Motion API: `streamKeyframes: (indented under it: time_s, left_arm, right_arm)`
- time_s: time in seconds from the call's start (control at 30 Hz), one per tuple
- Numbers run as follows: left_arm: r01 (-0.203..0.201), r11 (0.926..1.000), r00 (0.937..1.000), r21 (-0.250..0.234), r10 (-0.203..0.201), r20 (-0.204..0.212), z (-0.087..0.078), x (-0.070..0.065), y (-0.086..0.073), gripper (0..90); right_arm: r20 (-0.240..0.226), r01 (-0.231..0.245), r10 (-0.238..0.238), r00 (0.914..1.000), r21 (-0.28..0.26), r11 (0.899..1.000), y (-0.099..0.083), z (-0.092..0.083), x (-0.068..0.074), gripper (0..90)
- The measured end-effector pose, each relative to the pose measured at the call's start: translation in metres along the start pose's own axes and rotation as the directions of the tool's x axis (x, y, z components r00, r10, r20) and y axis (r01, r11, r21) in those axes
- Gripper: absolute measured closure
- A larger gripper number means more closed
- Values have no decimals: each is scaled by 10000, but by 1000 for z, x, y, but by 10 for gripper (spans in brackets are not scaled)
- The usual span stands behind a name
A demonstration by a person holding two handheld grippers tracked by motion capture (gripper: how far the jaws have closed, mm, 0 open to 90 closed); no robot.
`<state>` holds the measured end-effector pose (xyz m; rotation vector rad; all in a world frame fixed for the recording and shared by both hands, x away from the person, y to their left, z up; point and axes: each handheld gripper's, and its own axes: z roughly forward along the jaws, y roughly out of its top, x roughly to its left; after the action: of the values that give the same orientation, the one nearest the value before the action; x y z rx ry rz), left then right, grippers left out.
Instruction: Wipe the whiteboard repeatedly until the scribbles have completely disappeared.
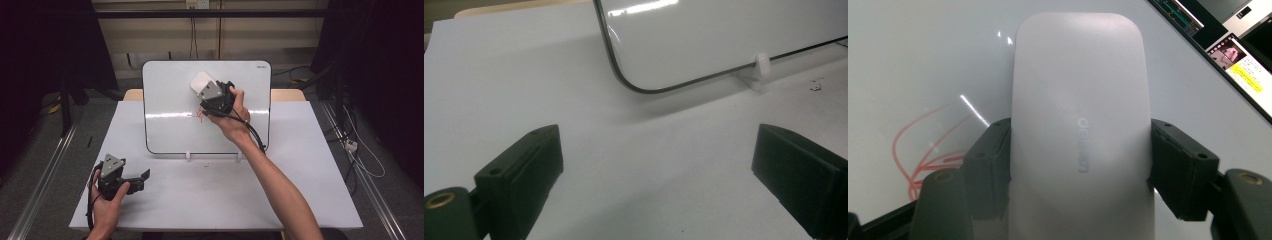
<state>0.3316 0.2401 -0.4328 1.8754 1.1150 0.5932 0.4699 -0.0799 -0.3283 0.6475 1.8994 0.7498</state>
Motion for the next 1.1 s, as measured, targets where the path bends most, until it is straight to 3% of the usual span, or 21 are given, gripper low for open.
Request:
streamKeyframes:
  time_s: [0.47,0.77,0.9,1.1]
  left_arm:
    - [-36,10000,10000,-21,36,-10,-1,0,0,61]
    - [-64,10000,10000,-18,64,-9,-1,0,0,61]
    - [-14,10000,10000,23,14,-27,-1,0,0,61]
    - [61,10000,10000,10,-61,15,-1,2,-1,61]
  right_arm:
    - [-490,658,-667,9966,-192,9976,4,3,36,319]
    - [-888,1202,-1227,9885,-324,9922,3,0,67,319]
    - [-1103,1636,-1677,9796,-453,9855,-3,-4,76,319]
    - [-1246,1655,-1705,9774,-499,9850,-7,-5,73,319]
